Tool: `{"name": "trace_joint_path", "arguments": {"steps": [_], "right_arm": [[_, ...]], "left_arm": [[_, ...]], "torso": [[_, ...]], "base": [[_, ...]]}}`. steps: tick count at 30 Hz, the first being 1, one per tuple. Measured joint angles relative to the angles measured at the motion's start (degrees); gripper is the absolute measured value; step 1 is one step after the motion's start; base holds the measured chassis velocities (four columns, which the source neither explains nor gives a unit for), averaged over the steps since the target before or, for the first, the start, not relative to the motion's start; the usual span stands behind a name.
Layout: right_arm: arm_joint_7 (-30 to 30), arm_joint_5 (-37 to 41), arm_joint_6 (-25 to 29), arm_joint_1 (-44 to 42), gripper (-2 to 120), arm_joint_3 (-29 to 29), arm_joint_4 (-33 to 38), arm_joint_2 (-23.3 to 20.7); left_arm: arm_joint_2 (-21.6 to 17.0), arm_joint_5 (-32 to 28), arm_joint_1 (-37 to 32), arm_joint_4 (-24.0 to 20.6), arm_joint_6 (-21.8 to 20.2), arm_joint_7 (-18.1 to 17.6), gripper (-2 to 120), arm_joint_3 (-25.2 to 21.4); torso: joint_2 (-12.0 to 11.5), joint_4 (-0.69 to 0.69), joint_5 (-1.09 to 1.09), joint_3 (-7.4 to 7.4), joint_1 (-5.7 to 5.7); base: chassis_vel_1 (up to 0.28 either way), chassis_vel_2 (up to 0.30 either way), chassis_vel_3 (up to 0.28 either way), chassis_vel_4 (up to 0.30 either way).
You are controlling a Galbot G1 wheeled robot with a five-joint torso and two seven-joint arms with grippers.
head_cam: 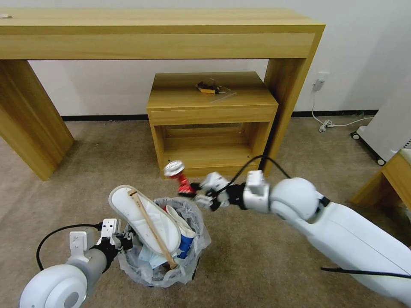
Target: Pick up the trash bin and place the garbage on the floor into it.
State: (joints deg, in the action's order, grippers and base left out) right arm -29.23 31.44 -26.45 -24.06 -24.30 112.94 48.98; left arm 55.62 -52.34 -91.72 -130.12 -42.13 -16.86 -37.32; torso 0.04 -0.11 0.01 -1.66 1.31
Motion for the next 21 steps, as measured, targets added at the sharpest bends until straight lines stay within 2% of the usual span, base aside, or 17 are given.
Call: {"name": "trace_joint_path", "arguments": {"steps": [3, 5, 9, 18, 21], "right_arm": [[0.31, 0.29, -1.58, 3.16, 18, -3.77, -1.73, 1.04], [2.93, 2.74, -4.35, 7.06, 18, -8.58, -2.95, 1.87], [5.7, 5.26, -7.68, 10.71, 18, -12.89, -3.24, 2.57], [6.48, 5.76, -10.03, 11.62, 18, -15.38, -3.3, 3.52], [6.92, 5.29, -10.24, 10.92, 25, -15.69, -3.22, 3.61]], "left_arm": [[-0.54, -0.56, 0.33, 0.35, 0.0, -0.13, 0, -0.14], [-0.98, -1.45, 0.6, 0.57, 0.0, -0.72, 0, -0.38], [-0.93, -1.65, 0.63, 0.88, 0.0, -0.81, 0, -0.41], [-0.77, -1.87, 1.03, 1.06, 0.0, -0.8, 0, -0.4], [-0.66, -1.87, 0.95, 1.06, 0.0, -0.79, 0, -0.4]], "torso": [[0.0, 0.0, -0.01, 0.0, 0.0], [0.0, 0.0, 0.0, 0.0, 0.0], [0.0, 0.0, -0.01, 0.0, 0.0], [0.0, 0.0, 0.0, 0.0, 0.0], [0.0, -0.01, 0.0, 0.0, 0.0]], "base": [[0.0, 0.0, 0.0, 0.0], [0.0, 0.0, 0.0, 0.0], [0.0, 0.0, 0.0, 0.0], [0.0, 0.0, 0.0, 0.0], [0.0, 0.0, 0.0, 0.0]]}}
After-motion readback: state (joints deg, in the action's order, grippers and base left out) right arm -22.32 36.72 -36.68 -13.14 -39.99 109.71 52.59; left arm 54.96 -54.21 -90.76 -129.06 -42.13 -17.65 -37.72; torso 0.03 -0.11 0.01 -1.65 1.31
